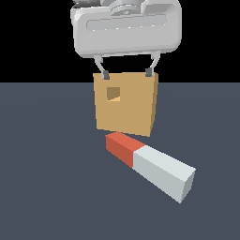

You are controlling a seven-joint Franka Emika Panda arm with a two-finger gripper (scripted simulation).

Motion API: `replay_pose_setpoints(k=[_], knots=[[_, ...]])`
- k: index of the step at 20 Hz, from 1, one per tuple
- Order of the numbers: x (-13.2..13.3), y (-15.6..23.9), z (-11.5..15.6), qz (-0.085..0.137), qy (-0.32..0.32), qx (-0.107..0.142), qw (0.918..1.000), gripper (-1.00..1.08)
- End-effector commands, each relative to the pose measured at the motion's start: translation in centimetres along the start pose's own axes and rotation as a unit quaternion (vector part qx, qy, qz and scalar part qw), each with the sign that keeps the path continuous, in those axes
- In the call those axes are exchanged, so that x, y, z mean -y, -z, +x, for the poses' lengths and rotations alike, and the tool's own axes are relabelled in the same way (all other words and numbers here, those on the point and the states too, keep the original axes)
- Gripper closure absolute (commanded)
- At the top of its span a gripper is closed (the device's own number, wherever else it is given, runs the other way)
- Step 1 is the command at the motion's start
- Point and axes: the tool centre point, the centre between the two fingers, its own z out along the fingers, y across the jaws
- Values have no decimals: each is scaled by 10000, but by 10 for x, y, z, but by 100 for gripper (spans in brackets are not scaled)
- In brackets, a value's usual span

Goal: Insert the peg into the horizontal hole in a box.

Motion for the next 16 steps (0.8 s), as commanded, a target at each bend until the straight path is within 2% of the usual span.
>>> replay_pose_setpoints(k=[1,9,16], knots=[[0,0,0,0,0,0,10000,-92],[-2,-7,-4,12,182,-5,9998,-92],[-6,-25,-14,44,647,-20,9979,-92]])
